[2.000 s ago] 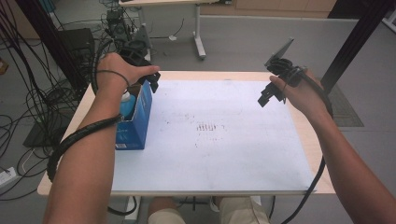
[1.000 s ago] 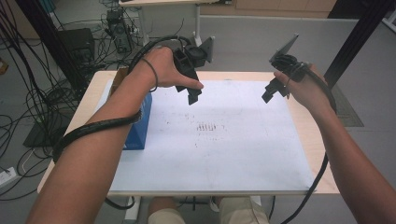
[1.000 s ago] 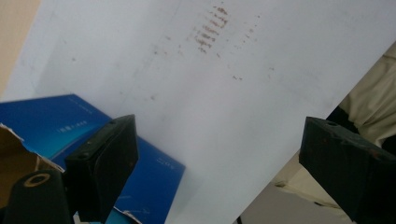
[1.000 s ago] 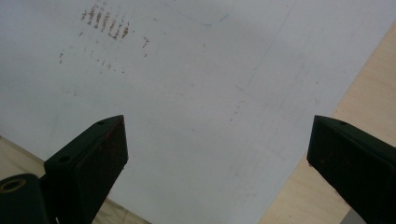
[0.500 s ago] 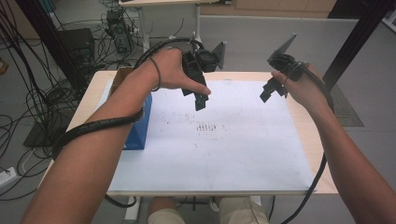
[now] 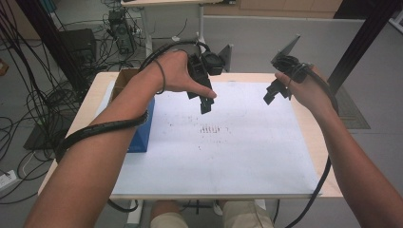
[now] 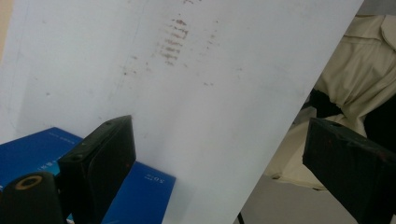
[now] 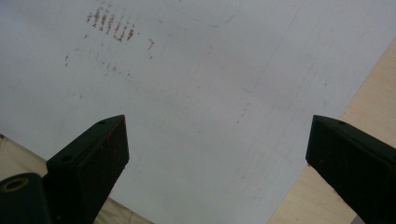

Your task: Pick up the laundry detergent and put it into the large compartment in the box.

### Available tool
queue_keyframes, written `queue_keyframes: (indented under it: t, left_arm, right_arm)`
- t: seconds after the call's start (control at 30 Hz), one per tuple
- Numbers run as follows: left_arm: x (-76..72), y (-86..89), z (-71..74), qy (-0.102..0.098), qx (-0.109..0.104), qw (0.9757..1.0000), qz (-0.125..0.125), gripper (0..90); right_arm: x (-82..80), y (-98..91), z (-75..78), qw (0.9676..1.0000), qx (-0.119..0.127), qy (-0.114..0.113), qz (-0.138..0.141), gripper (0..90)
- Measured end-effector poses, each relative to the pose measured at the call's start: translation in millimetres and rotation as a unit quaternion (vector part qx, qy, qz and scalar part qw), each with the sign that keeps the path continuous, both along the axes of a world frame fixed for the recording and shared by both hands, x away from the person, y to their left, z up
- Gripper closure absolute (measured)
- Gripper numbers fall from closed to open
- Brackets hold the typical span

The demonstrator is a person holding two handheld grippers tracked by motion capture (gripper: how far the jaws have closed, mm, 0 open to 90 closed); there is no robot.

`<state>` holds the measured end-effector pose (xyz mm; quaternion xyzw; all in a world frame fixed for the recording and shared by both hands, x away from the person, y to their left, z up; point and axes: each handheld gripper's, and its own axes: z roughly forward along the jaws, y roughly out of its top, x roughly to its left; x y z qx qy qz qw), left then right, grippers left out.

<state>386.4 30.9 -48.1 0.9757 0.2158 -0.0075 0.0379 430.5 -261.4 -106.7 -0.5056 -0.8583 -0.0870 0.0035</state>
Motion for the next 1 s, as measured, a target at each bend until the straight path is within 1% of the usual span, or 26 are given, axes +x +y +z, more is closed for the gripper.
queue_keyframes:
  t: [0.1,0.13,0.63,0.7,0.73,0.93,0.97,1.0]
  left_arm:
    - [0.1,0.0,0.5,-0.001,0.001,1.0000,0.000,9.8]
    - [-1.0,1.1,0.0,-0.002,-0.003,1.0000,0.004,9.8]
    - [-1.2,2.5,1.4,-0.005,-0.006,1.0000,0.005,9.9]
    - [-1.1,1.6,1.2,-0.007,-0.004,1.0000,0.004,10.0]
    - [-0.2,1.1,1.2,-0.005,-0.002,1.0000,0.005,10.0]
    - [1.3,1.5,0.5,-0.005,-0.005,1.0000,0.003,10.1]
    - [0.6,3.0,0.0,-0.007,-0.009,0.9999,0.006,10.1]
    - [0.8,2.8,0.2,-0.008,-0.009,0.9999,0.006,10.1]
  right_arm:
    - [-0.3,0.3,-0.5,1.0000,0.001,0.000,0.001,6.0]
    - [-0.5,0.5,-0.8,1.0000,0.001,0.000,0.002,6.0]
    - [-1.1,0.8,-0.7,1.0000,0.001,0.000,0.001,6.1]
    - [-0.9,0.9,-1.0,1.0000,0.001,-0.001,0.002,6.1]
    - [-1.1,1.1,-1.1,1.0000,0.000,-0.001,0.003,6.1]
    - [-1.1,1.1,-2.4,1.0000,0.000,-0.001,0.002,6.1]
    - [-1.2,0.6,-2.6,1.0000,0.001,-0.001,0.003,6.1]
    - [-1.4,0.4,-2.6,1.0000,0.001,-0.001,0.003,6.1]
